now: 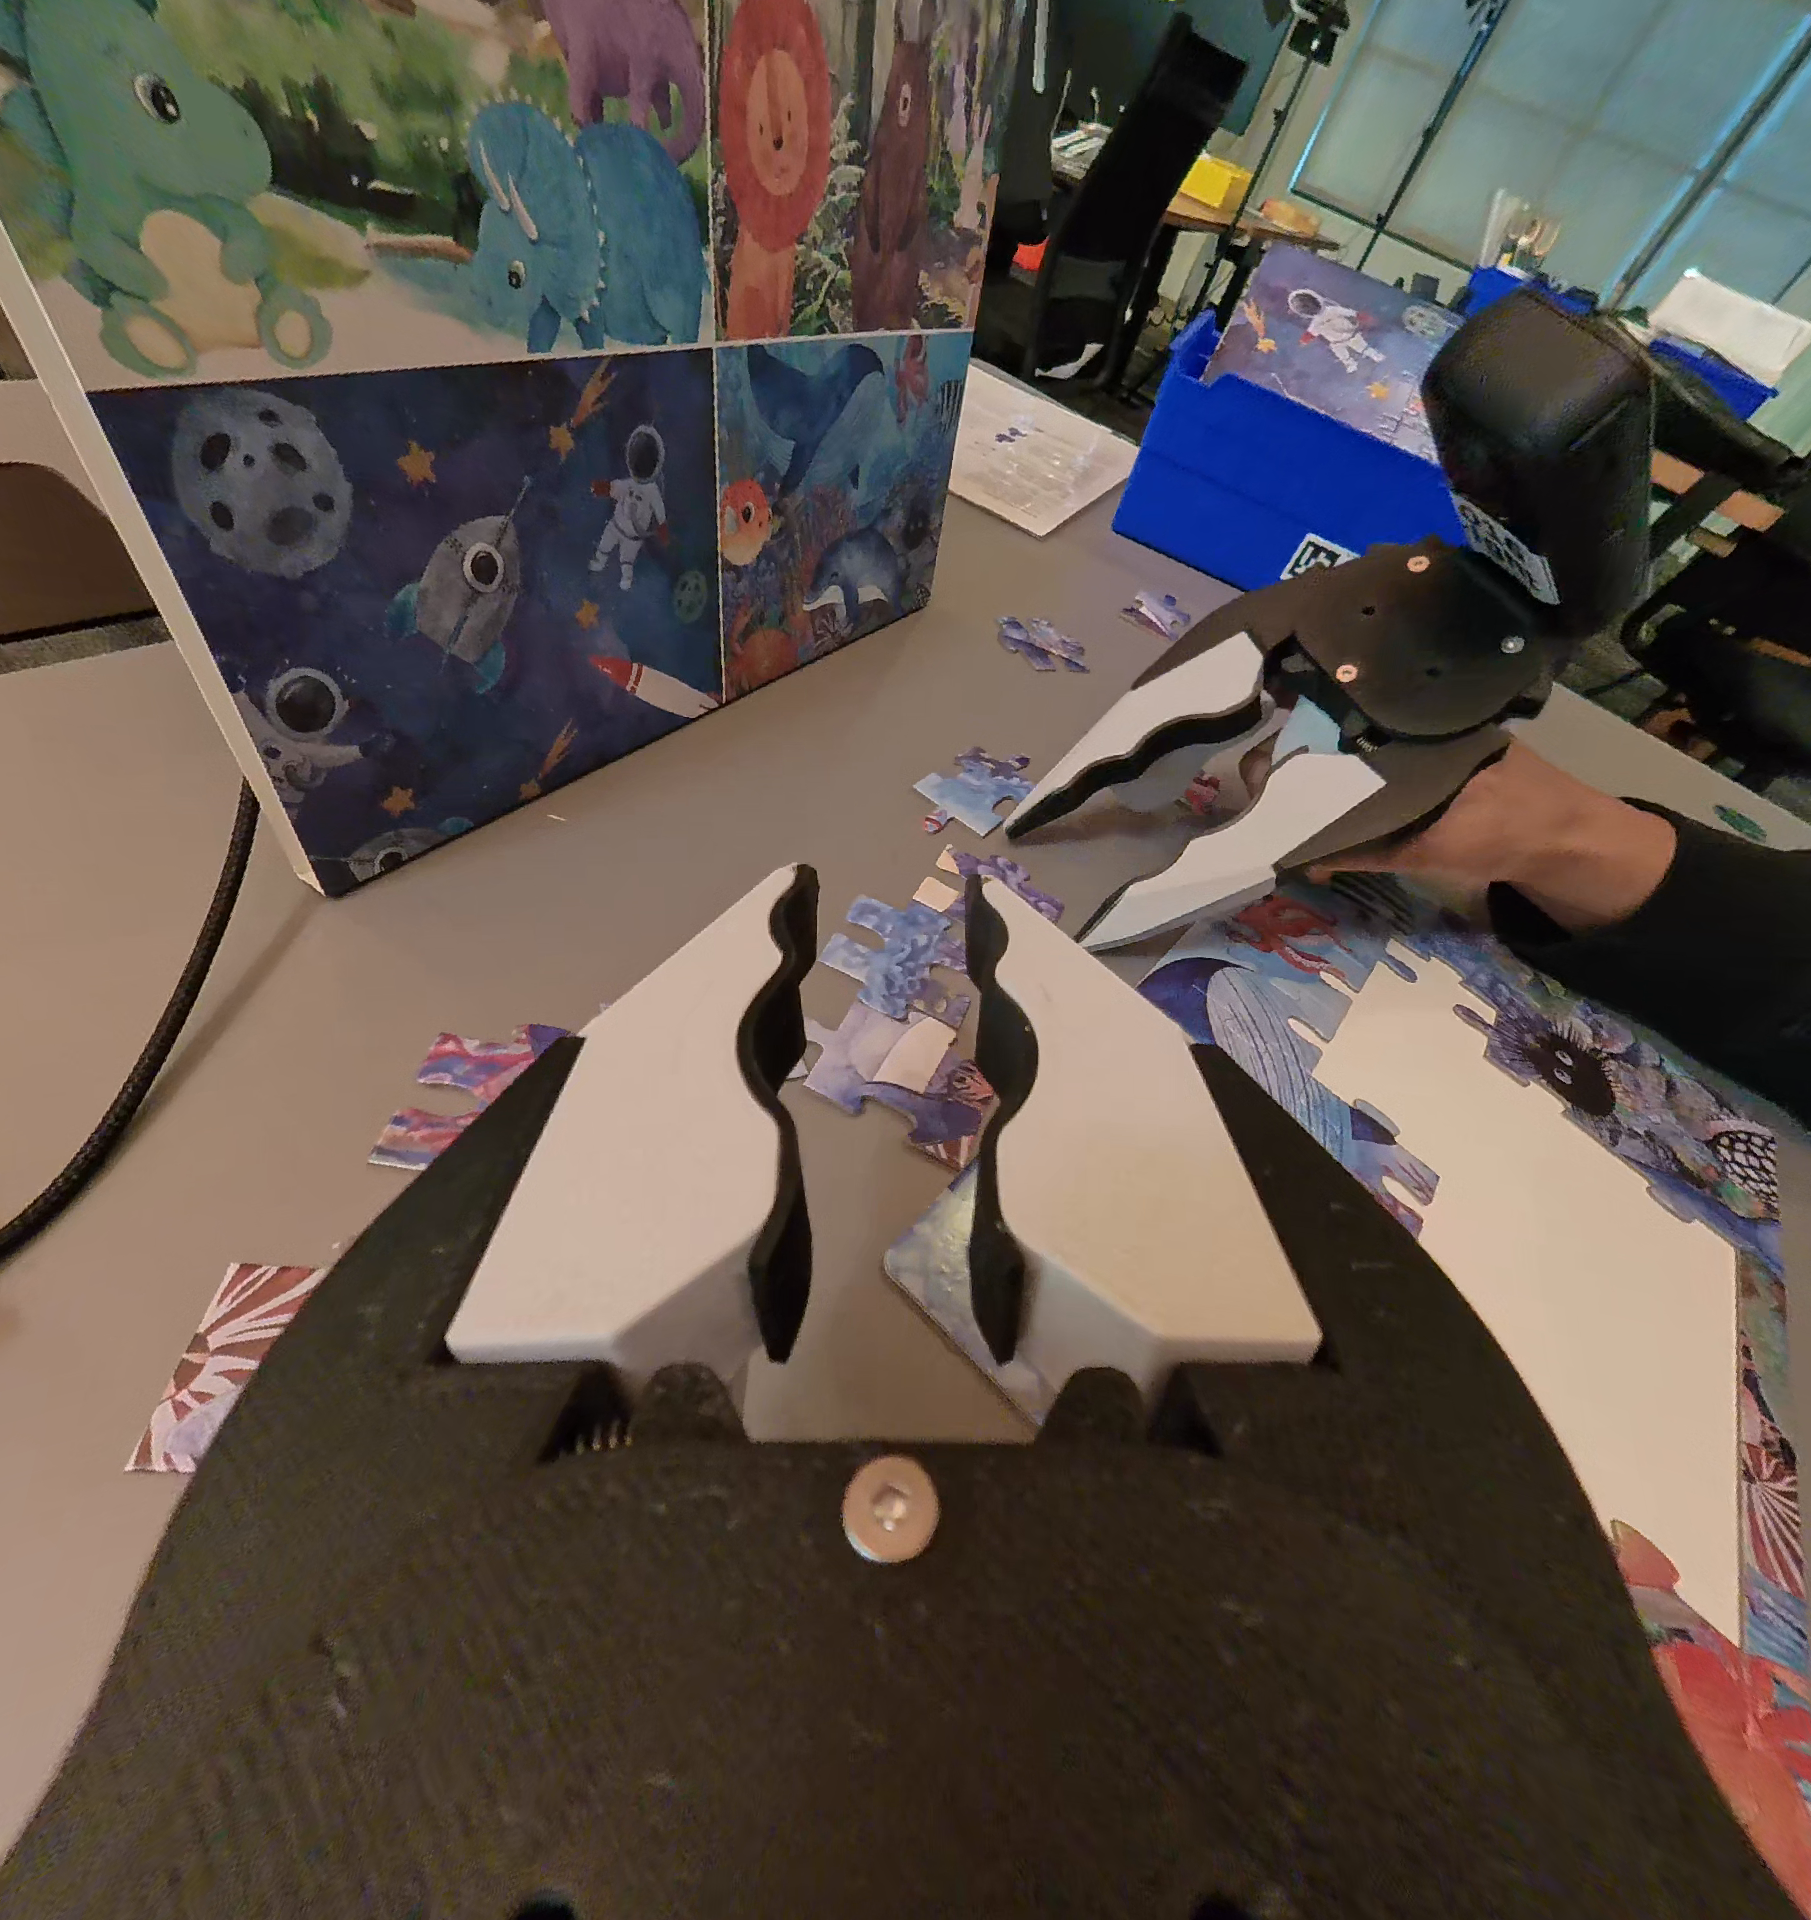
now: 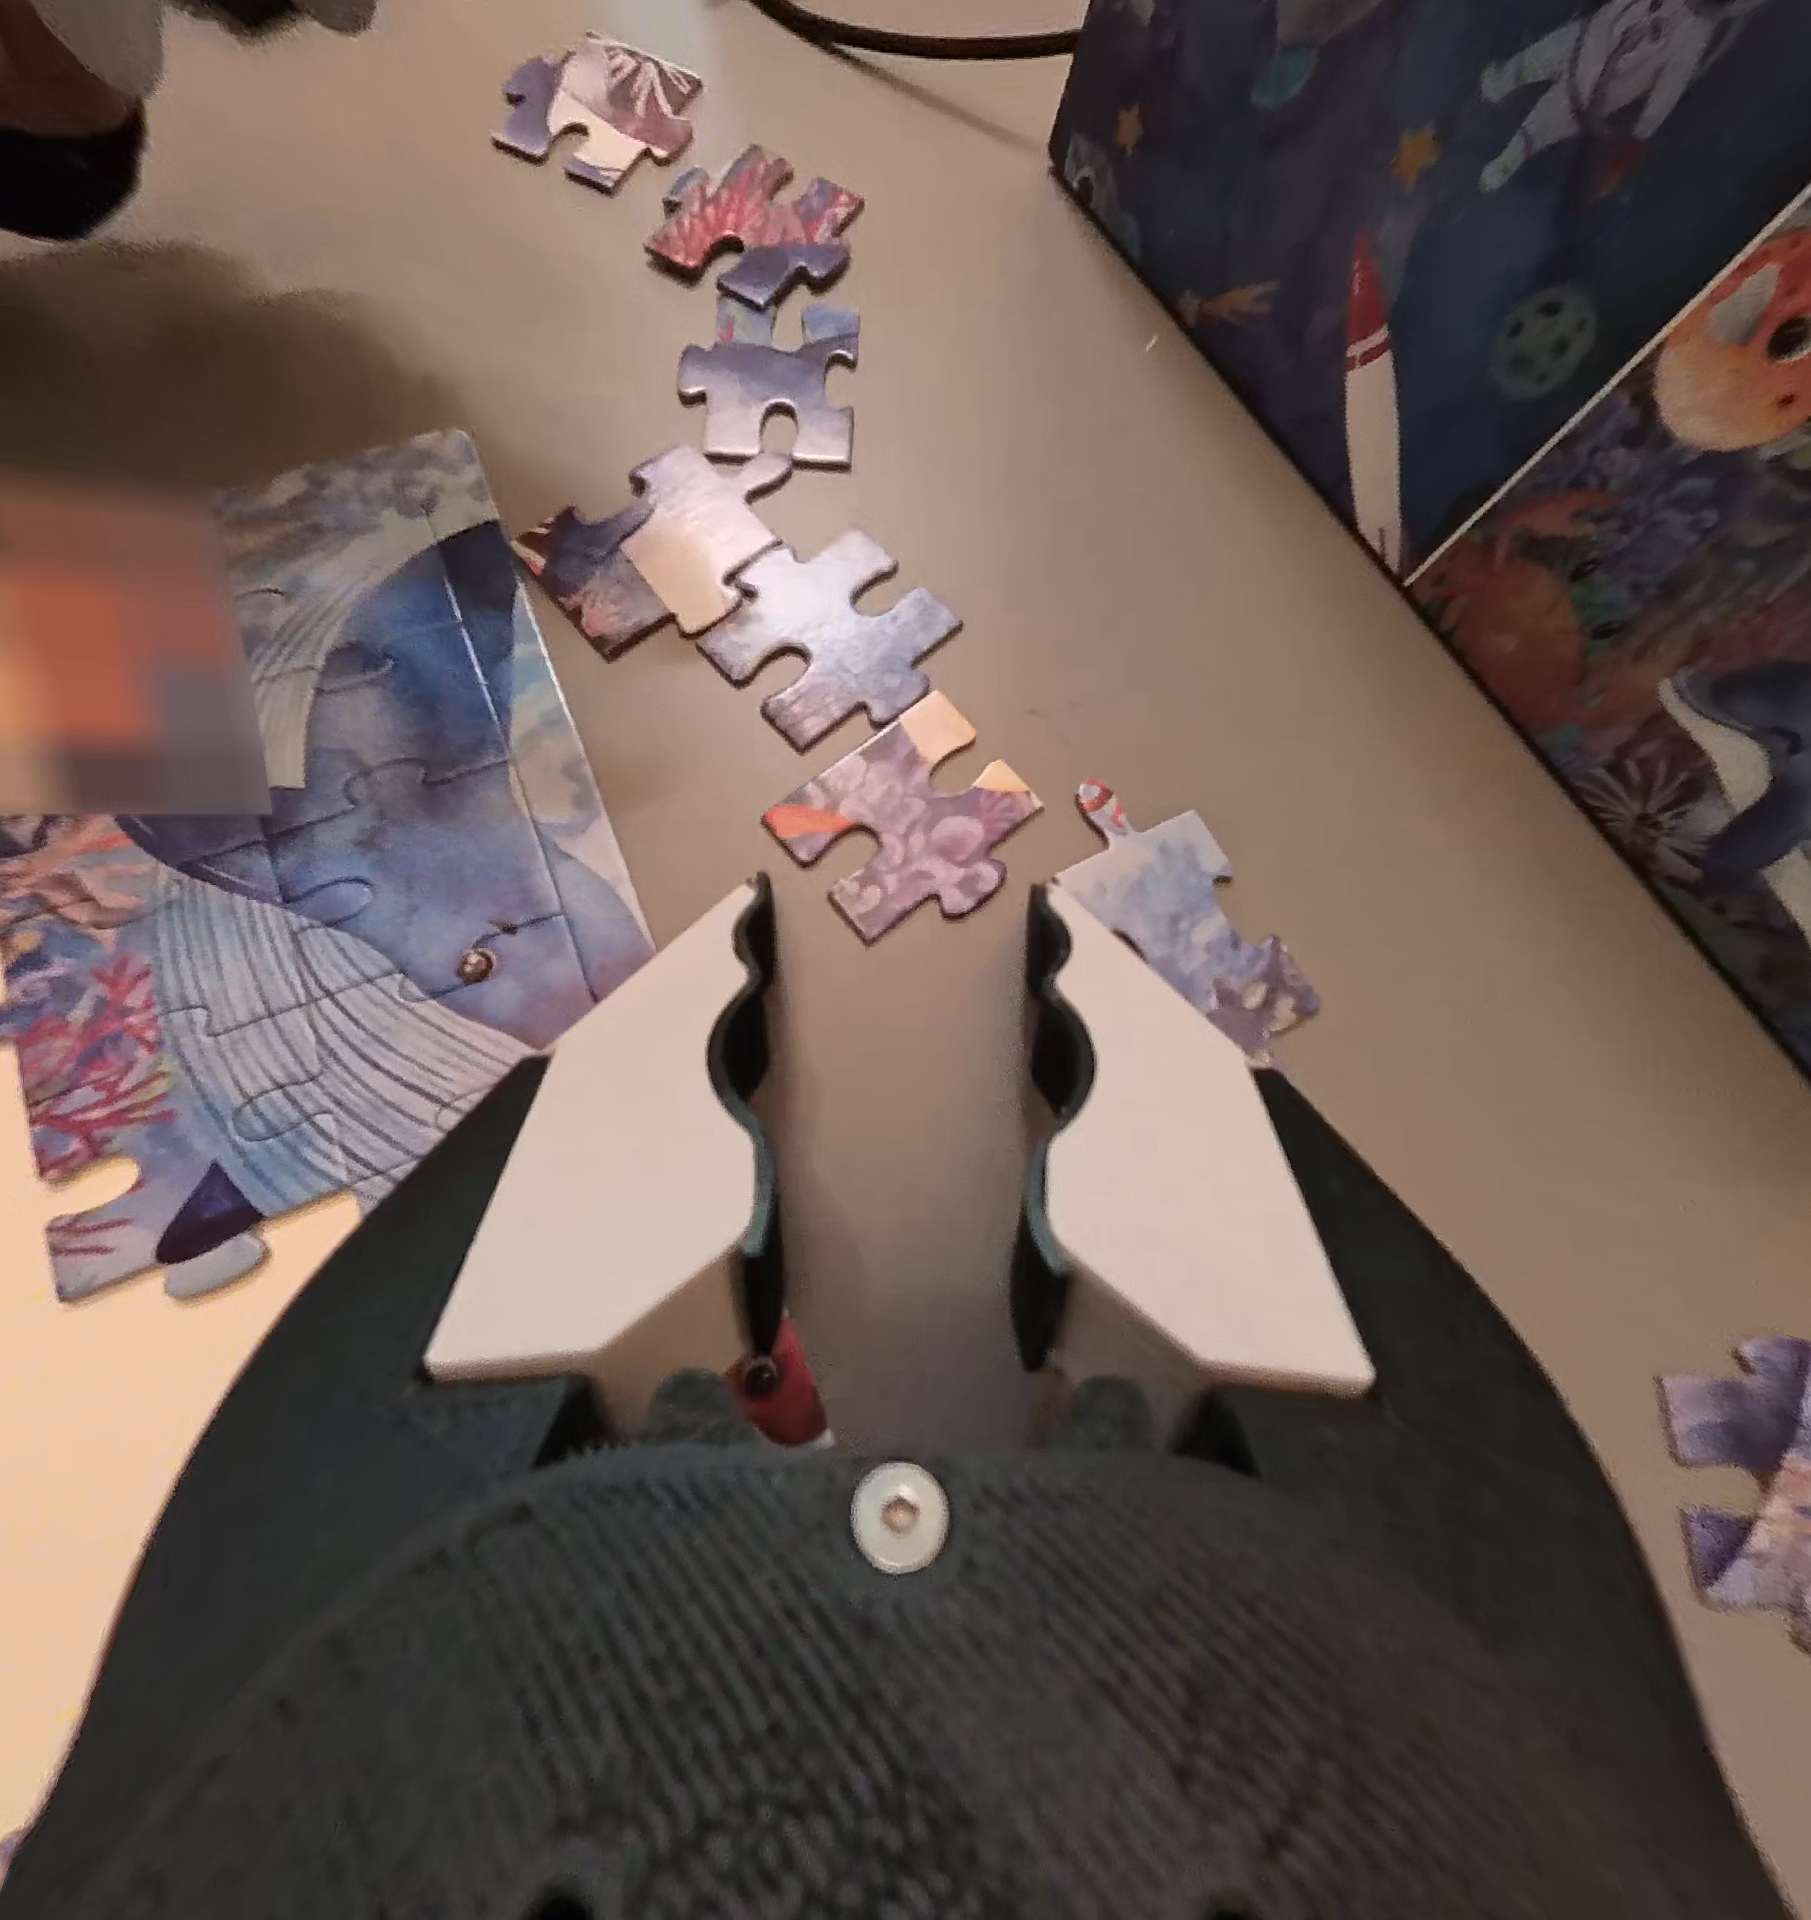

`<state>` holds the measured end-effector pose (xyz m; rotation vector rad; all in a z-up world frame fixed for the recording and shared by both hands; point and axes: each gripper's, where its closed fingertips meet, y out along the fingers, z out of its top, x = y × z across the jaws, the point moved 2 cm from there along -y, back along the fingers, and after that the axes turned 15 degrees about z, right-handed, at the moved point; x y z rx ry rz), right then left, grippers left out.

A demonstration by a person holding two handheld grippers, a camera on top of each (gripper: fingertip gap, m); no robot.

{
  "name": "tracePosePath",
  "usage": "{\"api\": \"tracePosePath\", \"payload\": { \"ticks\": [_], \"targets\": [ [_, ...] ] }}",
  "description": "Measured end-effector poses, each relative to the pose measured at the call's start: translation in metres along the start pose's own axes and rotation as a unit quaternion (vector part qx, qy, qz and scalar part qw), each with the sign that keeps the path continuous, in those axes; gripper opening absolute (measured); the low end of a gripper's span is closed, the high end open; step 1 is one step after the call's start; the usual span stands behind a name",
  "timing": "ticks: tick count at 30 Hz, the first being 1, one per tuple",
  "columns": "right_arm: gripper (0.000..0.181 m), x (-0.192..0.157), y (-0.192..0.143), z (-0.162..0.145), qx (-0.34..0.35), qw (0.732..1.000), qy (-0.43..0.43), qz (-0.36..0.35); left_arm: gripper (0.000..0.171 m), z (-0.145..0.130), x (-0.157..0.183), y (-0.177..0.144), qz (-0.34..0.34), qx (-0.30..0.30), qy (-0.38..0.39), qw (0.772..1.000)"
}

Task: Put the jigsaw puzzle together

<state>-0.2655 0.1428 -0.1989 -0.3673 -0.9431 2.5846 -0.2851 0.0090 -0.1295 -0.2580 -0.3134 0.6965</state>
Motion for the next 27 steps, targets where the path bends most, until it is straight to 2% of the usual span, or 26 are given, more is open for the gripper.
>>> {"api": "tracePosePath", "payload": {
  "ticks": [3, 12, 13, 14, 24, 25, 26, 27],
  "targets": [
    [0.053, -0.003, 0.004, 0.0, -0.004, 0.999, 0.013, 0.032, 0.025, -0.001, 0.0, 0.0, 0.0, 0.0, -0.001, 1.0],
    [0.058, 0.0, 0.007, 0.003, -0.007, 0.999, -0.001, 0.045, 0.021, -0.006, 0.0, 0.005, -0.006, 0.002, 0.003, 1.0],
    [0.05, 0.0, 0.007, 0.003, -0.006, 0.999, 0.0, 0.045, 0.021, -0.006, 0.001, 0.005, -0.006, 0.003, 0.005, 1.0],
    [0.035, -0.002, 0.007, 0.003, -0.005, 0.999, 0.0, 0.045, 0.021, -0.006, 0.001, 0.005, -0.004, 0.004, 0.008, 1.0],
    [0.028, -0.006, 0.004, 0.002, -0.001, 0.999, 0.009, 0.037, 0.021, -0.006, 0.002, 0.005, -0.005, 0.001, 0.011, 1.0],
    [0.006, -0.008, 0.002, 0.003, 0.004, 0.999, 0.005, 0.038, 0.022, -0.006, 0.003, 0.006, -0.005, 0.0, 0.011, 1.0],
    [0.0, -0.009, 0.0, 0.006, 0.012, 0.999, 0.001, 0.037, 0.022, -0.007, 0.003, 0.006, -0.005, -0.001, 0.012, 1.0],
    [0.006, -0.01, -0.003, 0.01, 0.024, 0.999, -0.003, 0.035, 0.022, -0.007, 0.003, 0.006, -0.005, -0.003, 0.012, 1.0]
  ]
}}
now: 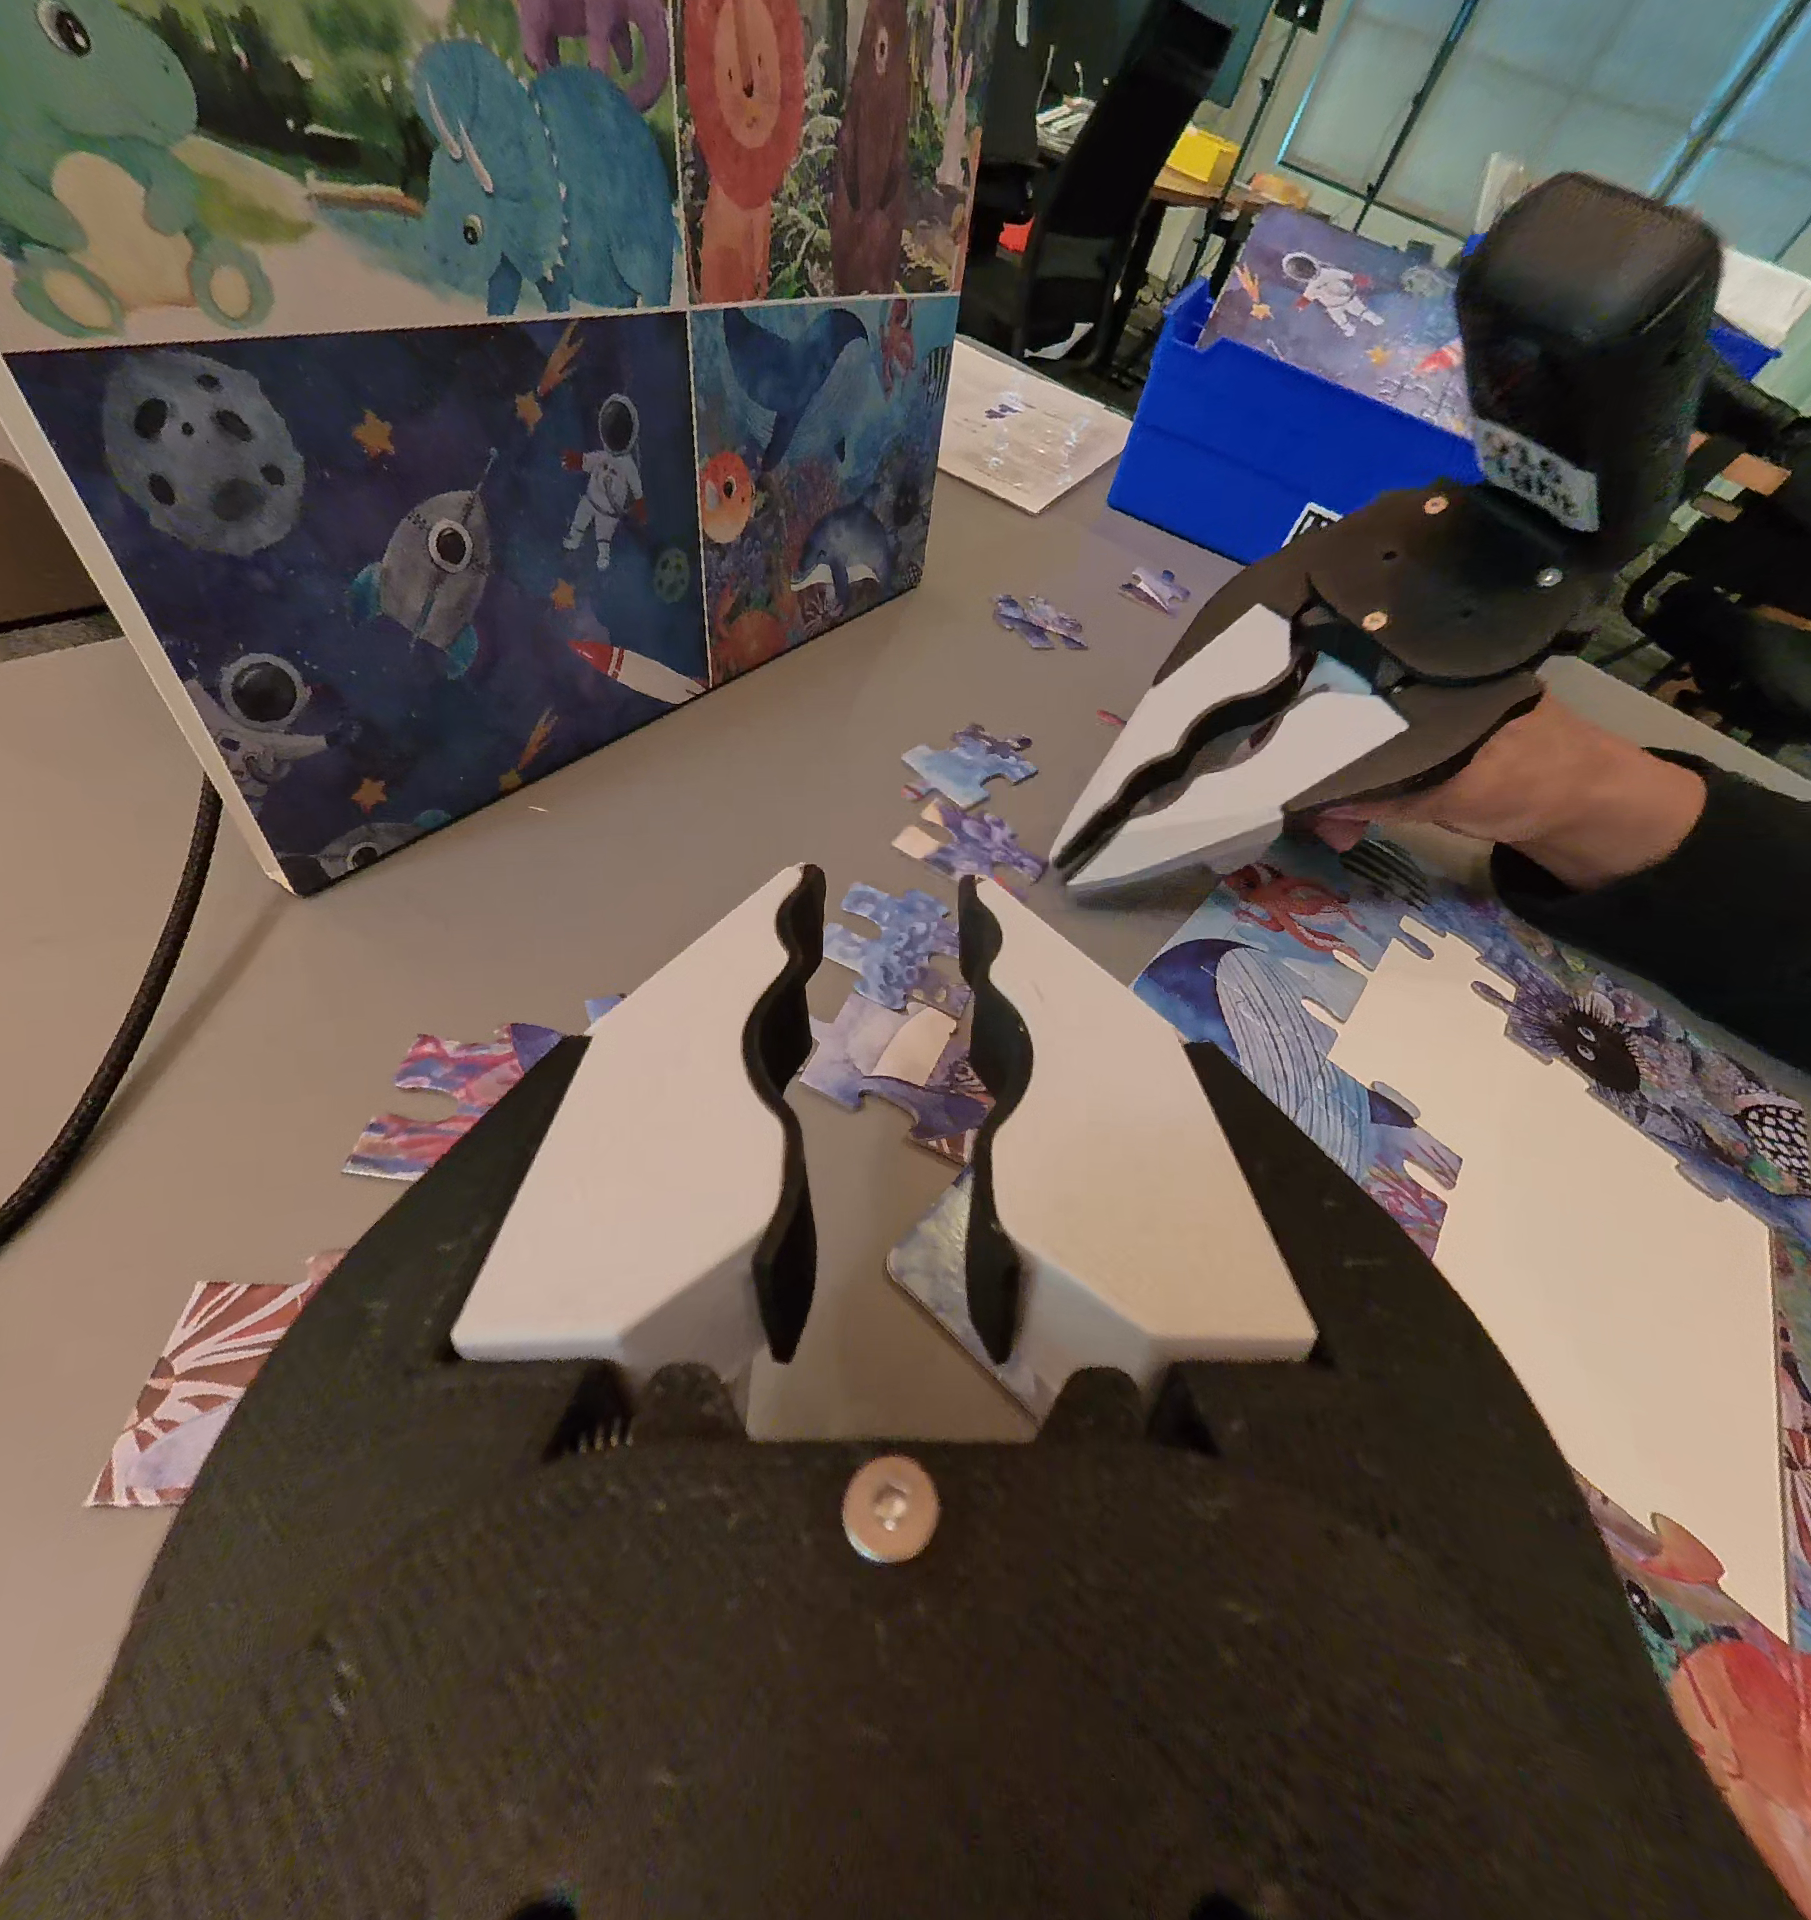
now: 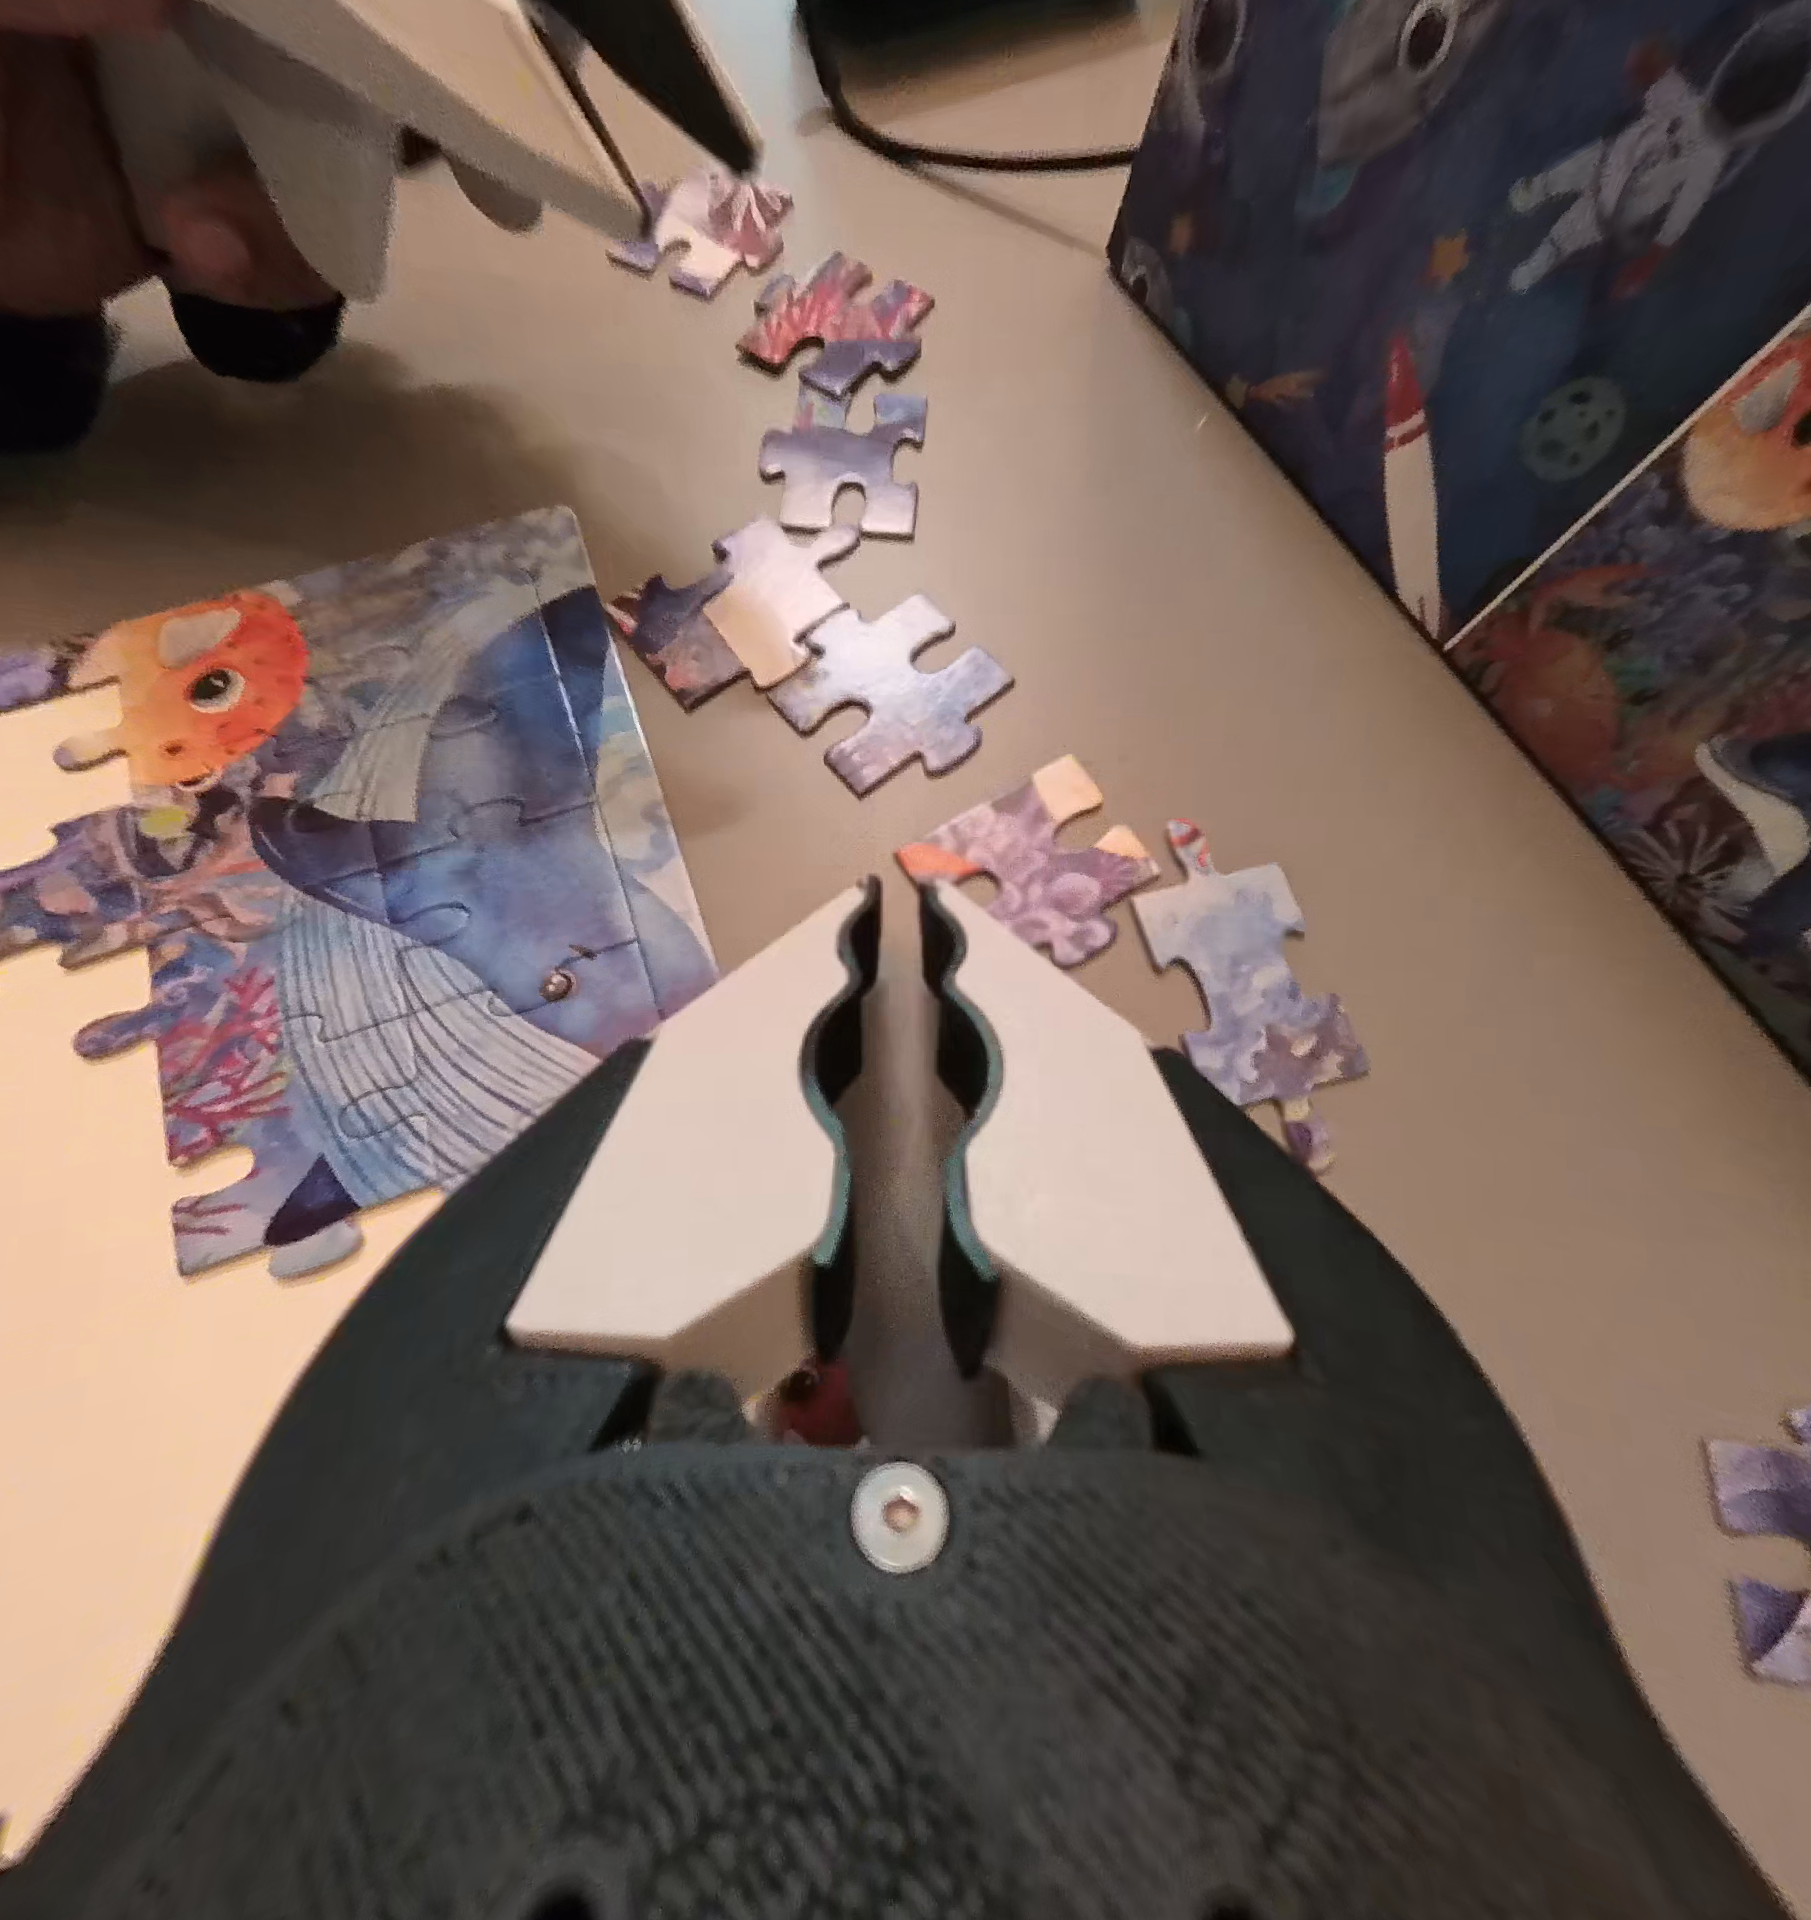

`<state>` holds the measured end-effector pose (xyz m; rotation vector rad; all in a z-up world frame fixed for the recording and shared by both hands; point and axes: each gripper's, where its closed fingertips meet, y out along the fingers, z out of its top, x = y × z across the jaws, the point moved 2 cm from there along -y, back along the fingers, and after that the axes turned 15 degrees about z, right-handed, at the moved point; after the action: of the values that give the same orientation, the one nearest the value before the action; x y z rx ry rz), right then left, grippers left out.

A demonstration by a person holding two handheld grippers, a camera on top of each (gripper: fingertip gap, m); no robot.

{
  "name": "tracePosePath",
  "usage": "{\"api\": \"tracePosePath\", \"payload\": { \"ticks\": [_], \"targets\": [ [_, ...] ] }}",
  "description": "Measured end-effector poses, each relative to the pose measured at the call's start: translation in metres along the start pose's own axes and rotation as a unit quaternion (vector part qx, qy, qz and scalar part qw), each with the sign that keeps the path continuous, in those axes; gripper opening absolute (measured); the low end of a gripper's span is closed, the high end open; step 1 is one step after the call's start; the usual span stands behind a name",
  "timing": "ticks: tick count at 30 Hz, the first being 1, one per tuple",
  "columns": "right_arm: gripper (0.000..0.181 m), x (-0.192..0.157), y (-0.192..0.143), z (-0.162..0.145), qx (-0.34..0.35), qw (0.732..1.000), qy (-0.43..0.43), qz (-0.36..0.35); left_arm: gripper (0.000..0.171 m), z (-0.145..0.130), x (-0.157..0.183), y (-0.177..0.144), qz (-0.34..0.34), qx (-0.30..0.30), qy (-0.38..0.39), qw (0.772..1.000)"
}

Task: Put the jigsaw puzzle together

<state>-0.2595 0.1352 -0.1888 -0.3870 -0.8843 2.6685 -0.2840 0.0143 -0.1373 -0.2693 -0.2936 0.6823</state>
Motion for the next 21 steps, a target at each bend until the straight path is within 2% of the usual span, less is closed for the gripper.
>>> {"api": "tracePosePath", "payload": {
  "ticks": [6, 10, 15, 16, 18, 21],
  "targets": [
    [0.016, 0.004, -0.011, 0.003, 0.013, 0.999, 0.005, -0.031, 0.024, -0.004, 0.001, 0.002, -0.001, -0.012, -0.001, 1.0],
    [0.053, 0.016, -0.006, -0.006, 0.012, 0.998, 0.042, -0.036, 0.024, -0.006, 0.003, 0.004, -0.007, -0.018, -0.002, 1.0],
    [0.065, 0.016, 0.004, -0.01, -0.023, 0.998, 0.042, -0.03, 0.024, -0.007, 0.007, 0.005, -0.007, -0.02, 0.008, 1.0],
    [0.061, 0.012, 0.005, -0.01, -0.026, 0.999, 0.04, -0.022, 0.024, -0.007, 0.007, 0.005, -0.007, -0.021, 0.01, 1.0],
    [0.035, -0.004, 0.005, -0.011, -0.038, 0.998, 0.04, 0.023, 0.024, -0.008, 0.008, 0.006, -0.006, -0.023, 0.011, 1.0],
    [0.039, -0.006, 0.002, -0.006, -0.025, 0.999, 0.035, 0.023, 0.024, -0.008, 0.007, 0.006, -0.006, -0.022, 0.01, 1.0]
  ]
}}
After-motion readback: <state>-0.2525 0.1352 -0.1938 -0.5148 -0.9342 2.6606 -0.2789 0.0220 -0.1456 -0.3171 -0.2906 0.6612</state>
